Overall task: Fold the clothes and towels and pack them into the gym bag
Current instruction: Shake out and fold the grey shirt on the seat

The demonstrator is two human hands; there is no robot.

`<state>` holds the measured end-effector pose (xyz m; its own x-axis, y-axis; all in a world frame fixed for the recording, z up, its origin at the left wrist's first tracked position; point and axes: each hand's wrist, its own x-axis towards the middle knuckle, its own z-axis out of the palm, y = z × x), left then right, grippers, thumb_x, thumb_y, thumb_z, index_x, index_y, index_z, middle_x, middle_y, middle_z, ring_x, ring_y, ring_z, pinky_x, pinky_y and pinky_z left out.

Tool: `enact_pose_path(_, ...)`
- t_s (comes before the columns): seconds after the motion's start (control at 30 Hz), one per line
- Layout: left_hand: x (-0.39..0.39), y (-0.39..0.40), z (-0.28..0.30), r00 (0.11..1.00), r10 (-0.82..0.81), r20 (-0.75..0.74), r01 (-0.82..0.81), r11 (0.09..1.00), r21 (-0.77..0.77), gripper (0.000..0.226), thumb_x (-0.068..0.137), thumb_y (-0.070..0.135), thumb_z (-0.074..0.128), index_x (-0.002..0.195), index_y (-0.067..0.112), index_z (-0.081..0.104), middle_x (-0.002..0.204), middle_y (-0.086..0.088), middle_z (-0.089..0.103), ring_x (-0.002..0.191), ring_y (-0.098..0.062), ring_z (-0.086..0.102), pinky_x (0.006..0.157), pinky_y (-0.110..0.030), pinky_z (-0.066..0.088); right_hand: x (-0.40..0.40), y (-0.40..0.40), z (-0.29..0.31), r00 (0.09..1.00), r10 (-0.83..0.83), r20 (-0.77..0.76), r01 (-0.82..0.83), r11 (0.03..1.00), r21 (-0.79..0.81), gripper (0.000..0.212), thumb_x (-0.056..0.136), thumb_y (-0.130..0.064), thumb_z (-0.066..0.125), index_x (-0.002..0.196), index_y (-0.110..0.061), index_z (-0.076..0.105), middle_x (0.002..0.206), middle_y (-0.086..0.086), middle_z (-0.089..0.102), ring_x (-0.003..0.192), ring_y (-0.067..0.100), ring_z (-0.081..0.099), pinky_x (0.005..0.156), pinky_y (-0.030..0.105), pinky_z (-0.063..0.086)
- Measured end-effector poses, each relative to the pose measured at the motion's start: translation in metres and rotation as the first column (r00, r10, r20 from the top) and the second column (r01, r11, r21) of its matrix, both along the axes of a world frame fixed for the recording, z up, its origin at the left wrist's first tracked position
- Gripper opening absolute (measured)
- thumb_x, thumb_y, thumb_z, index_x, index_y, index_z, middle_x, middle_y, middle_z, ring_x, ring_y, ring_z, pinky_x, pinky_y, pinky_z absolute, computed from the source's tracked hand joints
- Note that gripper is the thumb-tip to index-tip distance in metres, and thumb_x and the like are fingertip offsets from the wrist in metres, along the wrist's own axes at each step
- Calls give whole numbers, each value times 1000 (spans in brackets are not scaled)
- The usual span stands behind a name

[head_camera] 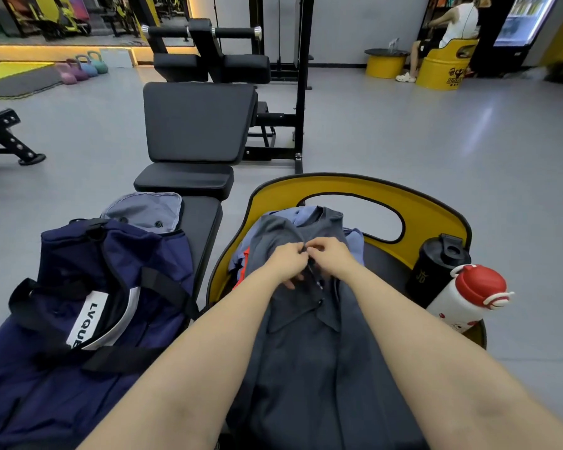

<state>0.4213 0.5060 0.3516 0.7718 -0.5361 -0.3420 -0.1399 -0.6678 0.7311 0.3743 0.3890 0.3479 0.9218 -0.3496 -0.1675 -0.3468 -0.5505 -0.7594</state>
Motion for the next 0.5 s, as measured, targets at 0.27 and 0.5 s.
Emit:
enact_pose_path(0.27, 5, 31, -42, 941, -126, 316, 75, 983, 169, 49, 97, 14, 50, 144, 16, 38, 147, -5, 34, 134, -23, 36, 108, -33, 34, -28, 1, -8, 984, 12, -181, -18, 999, -32, 21, 88, -33, 63, 94, -13, 60, 90, 9, 66, 82, 28, 67, 68, 37, 59)
enact_pose_path(0.5, -7, 23, -48, 805, -394, 443, 230, 896, 380, 61, 100, 27, 42, 152, 28, 11, 160, 3, -1, 147, -22, -2, 117, -44, 16, -35, -22, -12, 968, -241, -77, 234, 968, -85, 38, 90, -14, 45, 56, -15, 28, 57, 4, 31, 59, 21, 30, 51, 31, 20)
